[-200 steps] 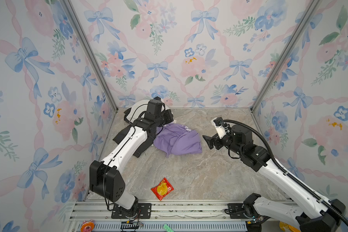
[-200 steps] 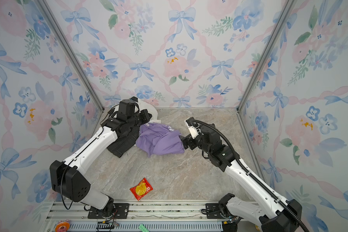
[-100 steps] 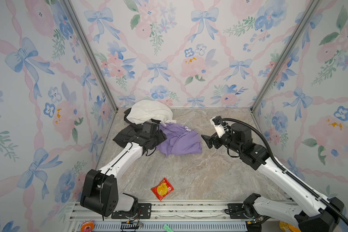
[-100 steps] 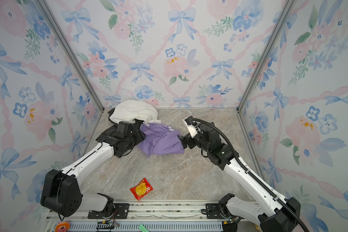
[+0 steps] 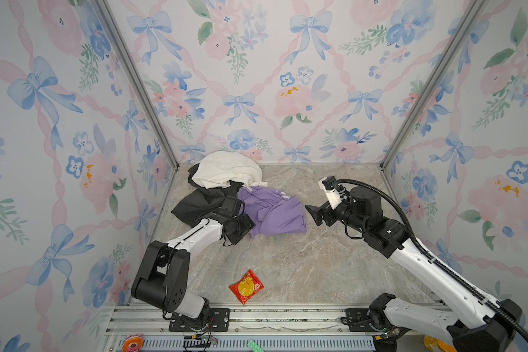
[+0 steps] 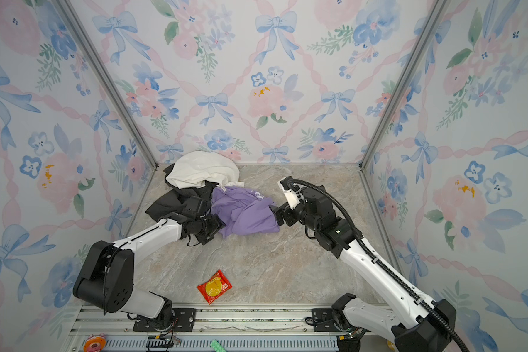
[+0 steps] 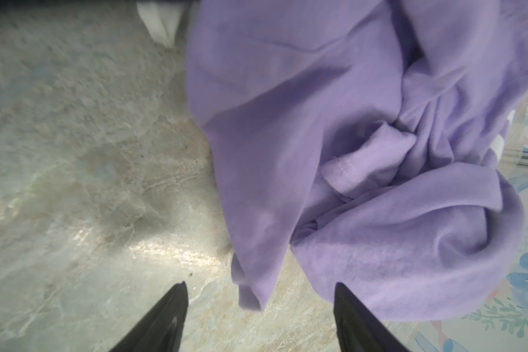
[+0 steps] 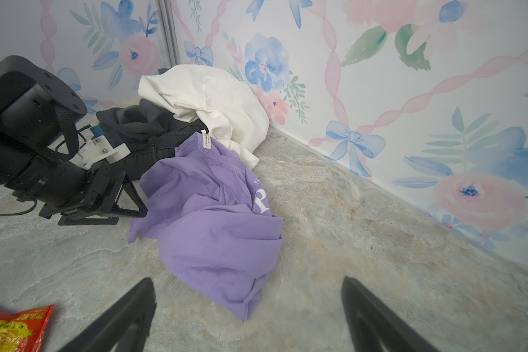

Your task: Pick out a specific cloth from the pile

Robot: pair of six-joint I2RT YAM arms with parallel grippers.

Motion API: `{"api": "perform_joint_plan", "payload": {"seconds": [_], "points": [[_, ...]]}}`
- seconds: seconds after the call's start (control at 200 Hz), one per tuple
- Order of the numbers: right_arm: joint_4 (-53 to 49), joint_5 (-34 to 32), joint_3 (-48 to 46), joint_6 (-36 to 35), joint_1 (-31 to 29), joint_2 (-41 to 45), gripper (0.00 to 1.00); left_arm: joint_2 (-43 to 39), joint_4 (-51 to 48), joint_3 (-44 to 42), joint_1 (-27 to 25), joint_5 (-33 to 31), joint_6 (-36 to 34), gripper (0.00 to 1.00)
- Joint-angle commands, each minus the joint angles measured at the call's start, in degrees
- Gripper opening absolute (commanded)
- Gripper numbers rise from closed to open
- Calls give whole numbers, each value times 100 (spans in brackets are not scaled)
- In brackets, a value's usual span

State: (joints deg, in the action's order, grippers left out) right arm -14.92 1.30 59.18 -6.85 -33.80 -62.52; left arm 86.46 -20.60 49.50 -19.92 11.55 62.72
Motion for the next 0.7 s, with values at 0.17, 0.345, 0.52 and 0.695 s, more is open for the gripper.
{"api": "perform_joint_plan", "payload": {"seconds": [0.17,0.345,0.52,0.695], "points": [[-85,-22,-84,79,33,110,97,332,599,25,-100,382,310,49],[-80,-168,-99,190,32,94,97,618,777,341,-147,568,257,14],[-161,-91,-113,195,40,106,97,586,779,678,-153,491,114,0],[-36,84,-136,210,41,78,97,451,775,1229,-152,471,-122,0]]}}
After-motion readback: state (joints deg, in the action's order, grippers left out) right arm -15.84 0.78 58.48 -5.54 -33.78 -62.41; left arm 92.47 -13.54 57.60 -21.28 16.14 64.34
